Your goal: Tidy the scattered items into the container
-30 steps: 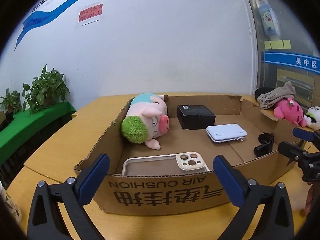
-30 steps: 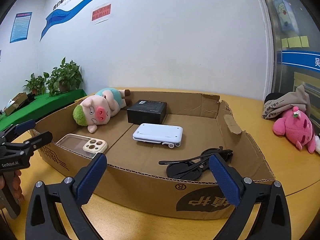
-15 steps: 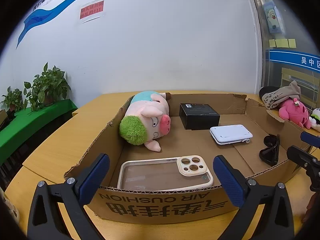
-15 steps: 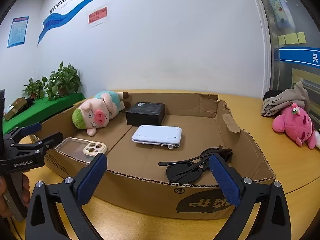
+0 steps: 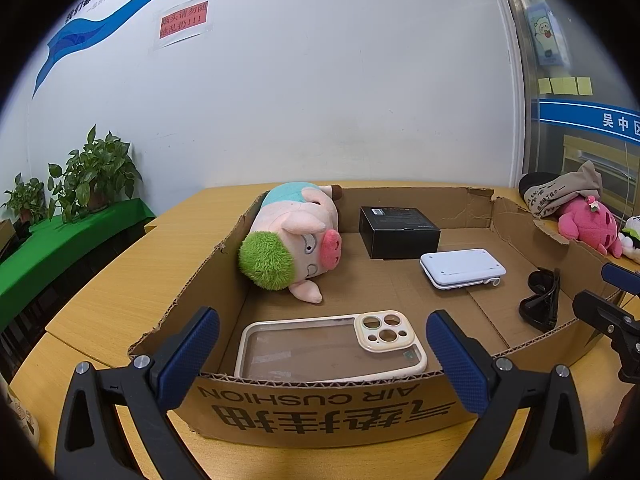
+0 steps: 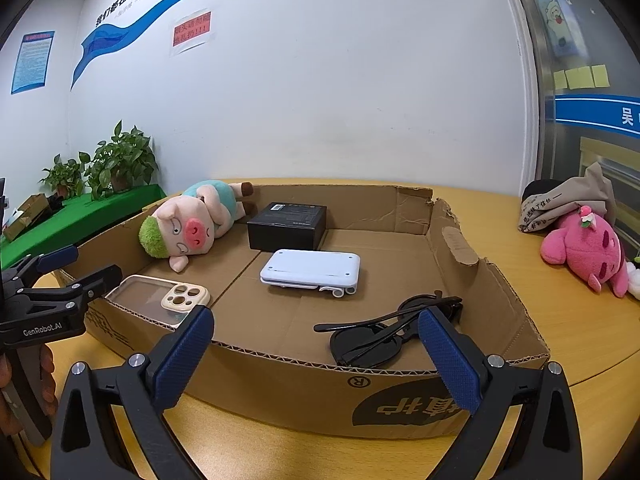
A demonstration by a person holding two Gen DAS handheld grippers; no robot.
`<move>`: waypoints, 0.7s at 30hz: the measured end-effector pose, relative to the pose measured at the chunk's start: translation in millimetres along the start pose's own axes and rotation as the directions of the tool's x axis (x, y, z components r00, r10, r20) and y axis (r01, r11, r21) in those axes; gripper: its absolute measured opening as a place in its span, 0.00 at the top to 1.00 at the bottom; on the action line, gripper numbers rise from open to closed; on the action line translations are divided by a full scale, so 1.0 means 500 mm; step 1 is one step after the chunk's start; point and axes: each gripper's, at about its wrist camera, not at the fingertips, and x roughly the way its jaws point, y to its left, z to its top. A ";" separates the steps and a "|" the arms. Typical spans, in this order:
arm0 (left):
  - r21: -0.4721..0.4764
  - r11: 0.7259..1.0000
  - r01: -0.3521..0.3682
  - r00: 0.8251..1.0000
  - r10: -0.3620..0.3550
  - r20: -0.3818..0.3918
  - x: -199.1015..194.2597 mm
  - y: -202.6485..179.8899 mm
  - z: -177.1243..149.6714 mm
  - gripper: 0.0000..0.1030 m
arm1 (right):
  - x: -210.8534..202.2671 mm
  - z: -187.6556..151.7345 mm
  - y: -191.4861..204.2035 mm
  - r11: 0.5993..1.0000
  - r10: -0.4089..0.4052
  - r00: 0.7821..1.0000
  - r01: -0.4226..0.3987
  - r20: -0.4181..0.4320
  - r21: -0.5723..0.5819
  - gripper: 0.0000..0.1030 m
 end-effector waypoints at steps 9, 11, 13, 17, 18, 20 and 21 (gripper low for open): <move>0.000 1.000 0.000 1.000 0.000 0.000 0.000 0.000 0.000 0.00 | 0.003 0.002 0.004 1.000 -0.031 1.000 0.031 -0.001 0.006 0.00; 0.000 1.000 0.001 1.000 -0.001 0.000 0.000 0.000 0.000 0.00 | 0.004 0.002 0.004 1.000 -0.031 1.000 0.031 -0.001 0.006 0.00; 0.000 1.000 0.001 1.000 -0.001 0.000 0.000 0.000 0.000 0.00 | 0.004 0.002 0.004 0.999 -0.033 0.999 0.033 -0.001 0.007 0.00; 0.000 1.000 0.001 1.000 -0.001 0.000 -0.001 0.000 0.000 0.00 | 0.005 0.002 0.002 0.999 -0.036 0.999 0.036 -0.002 0.007 0.00; 0.000 1.000 0.001 1.000 -0.001 0.000 -0.001 0.000 0.000 0.00 | 0.005 0.002 0.002 0.999 -0.037 0.999 0.037 -0.002 0.007 0.00; 0.000 1.000 0.001 1.000 -0.001 0.000 0.000 0.000 0.000 0.00 | 0.006 0.002 0.002 0.999 -0.037 0.999 0.037 -0.002 0.007 0.00; 0.000 1.000 0.001 1.000 -0.001 0.000 -0.001 0.000 0.000 0.00 | 0.007 0.002 0.002 0.999 -0.036 0.999 0.036 -0.002 0.007 0.00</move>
